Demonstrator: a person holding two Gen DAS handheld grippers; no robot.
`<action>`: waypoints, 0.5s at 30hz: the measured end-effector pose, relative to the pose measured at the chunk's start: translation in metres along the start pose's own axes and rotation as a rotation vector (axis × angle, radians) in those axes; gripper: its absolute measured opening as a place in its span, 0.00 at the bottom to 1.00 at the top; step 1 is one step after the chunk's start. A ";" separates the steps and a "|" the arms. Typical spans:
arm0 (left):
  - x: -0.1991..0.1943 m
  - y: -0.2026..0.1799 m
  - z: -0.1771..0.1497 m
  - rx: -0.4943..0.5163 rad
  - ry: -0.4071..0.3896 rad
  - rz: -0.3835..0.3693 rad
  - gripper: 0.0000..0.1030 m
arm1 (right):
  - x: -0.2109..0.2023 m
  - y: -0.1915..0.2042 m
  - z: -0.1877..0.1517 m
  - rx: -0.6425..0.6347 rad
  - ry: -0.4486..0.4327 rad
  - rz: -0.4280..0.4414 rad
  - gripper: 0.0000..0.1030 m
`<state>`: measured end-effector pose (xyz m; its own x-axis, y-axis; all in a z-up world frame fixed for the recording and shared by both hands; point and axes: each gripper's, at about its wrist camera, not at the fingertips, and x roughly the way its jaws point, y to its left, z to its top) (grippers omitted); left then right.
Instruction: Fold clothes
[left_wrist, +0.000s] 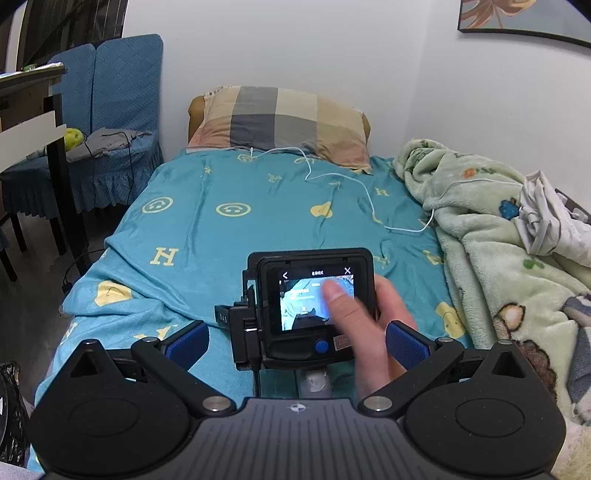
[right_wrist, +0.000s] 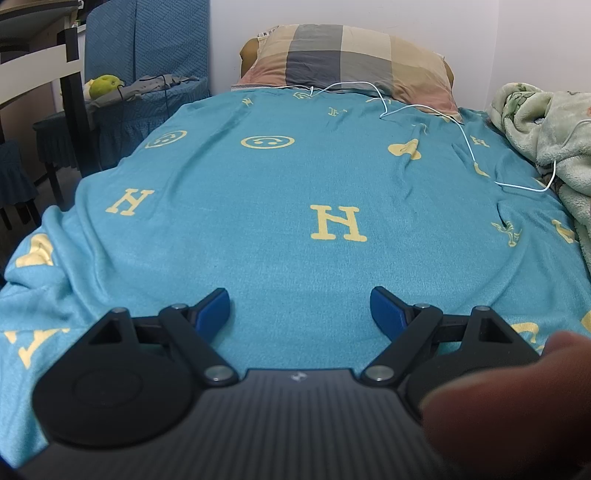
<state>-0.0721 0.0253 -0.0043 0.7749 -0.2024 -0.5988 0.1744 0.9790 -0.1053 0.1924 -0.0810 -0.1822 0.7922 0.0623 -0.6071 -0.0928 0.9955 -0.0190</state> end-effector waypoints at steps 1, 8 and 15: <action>0.000 0.000 0.000 0.001 0.000 0.002 1.00 | 0.000 0.000 0.000 0.002 0.000 0.001 0.82; -0.001 -0.002 -0.001 0.011 -0.001 0.001 1.00 | 0.000 0.000 0.000 -0.001 0.004 0.001 0.83; -0.003 -0.006 -0.002 0.033 -0.015 0.010 1.00 | -0.001 0.000 0.000 0.001 0.001 0.003 0.83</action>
